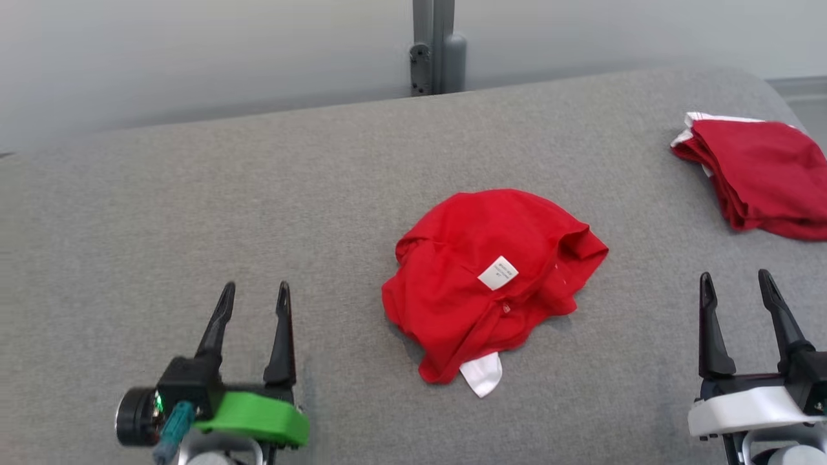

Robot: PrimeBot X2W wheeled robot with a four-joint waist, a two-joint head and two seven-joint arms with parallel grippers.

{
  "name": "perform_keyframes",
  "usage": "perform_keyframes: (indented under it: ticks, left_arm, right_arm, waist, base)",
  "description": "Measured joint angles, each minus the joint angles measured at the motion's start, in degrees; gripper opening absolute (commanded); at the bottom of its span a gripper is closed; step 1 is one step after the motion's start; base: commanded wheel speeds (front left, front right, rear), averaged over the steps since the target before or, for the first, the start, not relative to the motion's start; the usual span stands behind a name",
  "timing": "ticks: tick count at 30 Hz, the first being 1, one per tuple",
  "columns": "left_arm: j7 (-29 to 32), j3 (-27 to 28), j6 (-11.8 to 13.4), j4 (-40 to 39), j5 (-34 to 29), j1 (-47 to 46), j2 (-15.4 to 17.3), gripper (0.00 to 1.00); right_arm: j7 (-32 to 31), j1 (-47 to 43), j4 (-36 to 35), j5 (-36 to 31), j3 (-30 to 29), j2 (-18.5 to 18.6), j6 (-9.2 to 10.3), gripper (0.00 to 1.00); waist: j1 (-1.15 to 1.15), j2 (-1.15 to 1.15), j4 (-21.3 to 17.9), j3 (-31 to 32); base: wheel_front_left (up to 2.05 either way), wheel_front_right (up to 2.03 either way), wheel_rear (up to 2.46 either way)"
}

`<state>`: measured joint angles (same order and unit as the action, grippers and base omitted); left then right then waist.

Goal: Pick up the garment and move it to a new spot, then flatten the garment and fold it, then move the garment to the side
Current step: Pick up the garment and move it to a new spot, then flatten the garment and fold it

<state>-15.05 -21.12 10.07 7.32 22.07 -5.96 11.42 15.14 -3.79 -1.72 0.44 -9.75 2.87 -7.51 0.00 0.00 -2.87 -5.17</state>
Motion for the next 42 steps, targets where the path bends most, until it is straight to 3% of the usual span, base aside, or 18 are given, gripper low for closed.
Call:
perform_keyframes:
  ticks: [4, 11, 20, 30, 42]
  left_arm:
    - [0.0, 4.8, -1.8, -1.8, -3.0, 7.3, -1.4, 1.00]
    - [0.0, 13.4, -8.1, -1.9, -9.0, 14.2, -5.0, 1.00]
    - [0.0, 18.5, -12.1, -2.0, -12.7, 16.0, -7.6, 1.00]
    - [0.0, 19.6, -14.5, -1.9, -14.1, 15.6, -8.4, 1.00]
    - [0.0, 18.0, -14.7, -3.0, -13.7, 14.3, -8.5, 1.00]
  right_arm:
    - [0.0, -1.9, 1.1, -0.2, -0.3, 0.0, 0.00, 1.00]
    - [0.0, -4.2, 3.4, 0.5, -1.8, 0.0, 0.00, 1.00]
    - [0.0, -4.5, 4.1, 1.0, -2.4, 0.0, 0.00, 1.00]
    - [0.0, -4.4, 4.7, 1.1, -1.2, 0.0, 0.00, 1.00]
    - [0.0, -4.1, 5.0, 1.5, -0.7, 0.0, 0.00, 1.00]
  waist:
    - [0.00, 0.00, 2.2, 2.2]
    - [0.00, 0.00, 6.0, 5.6]
    - [0.00, 0.00, 7.8, 7.1]
    - [0.00, 0.00, 8.2, 6.7]
    - [0.00, 0.00, 6.9, 6.2]
  base:
    - [0.00, 0.00, 0.00]
    - [0.00, 0.00, 0.00]
    - [0.00, 0.00, 0.00]
    - [0.00, 0.00, 0.00]
    - [0.00, 0.00, 0.00]
